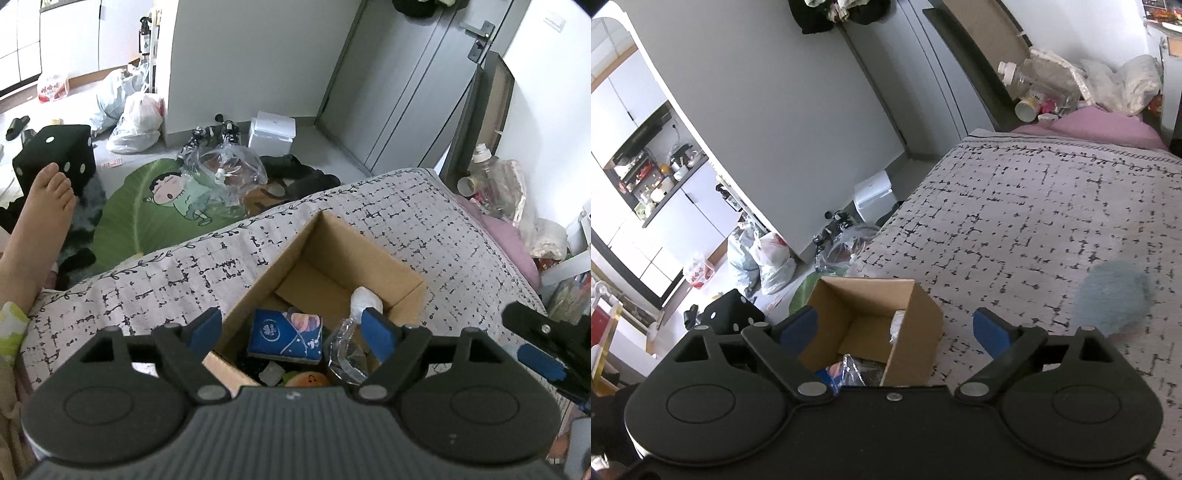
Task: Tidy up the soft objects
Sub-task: 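Open both tools over the box, dropping tissue pack and white item inside, then grasp the fluffy grey-blue plush with both tools together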
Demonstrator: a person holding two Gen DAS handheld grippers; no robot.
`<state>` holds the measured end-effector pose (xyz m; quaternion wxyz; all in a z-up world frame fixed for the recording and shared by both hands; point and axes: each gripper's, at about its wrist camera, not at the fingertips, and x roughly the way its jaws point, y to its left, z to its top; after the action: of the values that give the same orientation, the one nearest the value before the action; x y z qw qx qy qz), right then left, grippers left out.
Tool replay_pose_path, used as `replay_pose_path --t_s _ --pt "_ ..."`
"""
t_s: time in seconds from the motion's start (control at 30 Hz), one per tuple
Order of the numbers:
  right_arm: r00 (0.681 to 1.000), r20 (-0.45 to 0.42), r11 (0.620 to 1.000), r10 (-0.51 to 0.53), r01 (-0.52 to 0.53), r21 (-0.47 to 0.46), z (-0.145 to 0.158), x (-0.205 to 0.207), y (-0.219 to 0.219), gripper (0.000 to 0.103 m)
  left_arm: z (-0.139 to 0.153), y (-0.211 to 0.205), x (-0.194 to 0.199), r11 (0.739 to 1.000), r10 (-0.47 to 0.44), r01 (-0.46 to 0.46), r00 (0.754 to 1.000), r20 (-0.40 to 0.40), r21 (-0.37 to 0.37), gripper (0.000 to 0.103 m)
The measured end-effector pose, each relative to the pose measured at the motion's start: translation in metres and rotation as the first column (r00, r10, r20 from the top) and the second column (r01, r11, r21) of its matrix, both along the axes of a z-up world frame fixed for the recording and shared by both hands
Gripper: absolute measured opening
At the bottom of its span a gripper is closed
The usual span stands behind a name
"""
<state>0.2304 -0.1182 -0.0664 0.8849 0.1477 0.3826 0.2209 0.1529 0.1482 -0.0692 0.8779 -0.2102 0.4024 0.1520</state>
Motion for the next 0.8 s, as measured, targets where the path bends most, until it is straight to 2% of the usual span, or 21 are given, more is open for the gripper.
replay_pose_path --t_s 0.23,0.57,0.8 --pt "0.999 0.03 0.999 -0.019 0.019 -0.027 0.009 -0.011 -0.025 0.1 0.012 -0.015 -0.005 1.0 -0.013 0.012 1.0 0.015 0.014 0.082" --pt "0.996 0.058 0.997 -0.069 0.071 -0.026 0.02 -0.019 -0.071 0.103 0.026 -0.041 -0.01 0.998 -0.038 0.036 0.999 0.032 0.048 0.082" --pt "0.988 0.062 0.989 -0.14 0.142 -0.028 0.02 -0.016 -0.109 0.102 0.031 -0.062 -0.009 0.996 -0.059 0.057 0.997 0.038 0.063 0.082"
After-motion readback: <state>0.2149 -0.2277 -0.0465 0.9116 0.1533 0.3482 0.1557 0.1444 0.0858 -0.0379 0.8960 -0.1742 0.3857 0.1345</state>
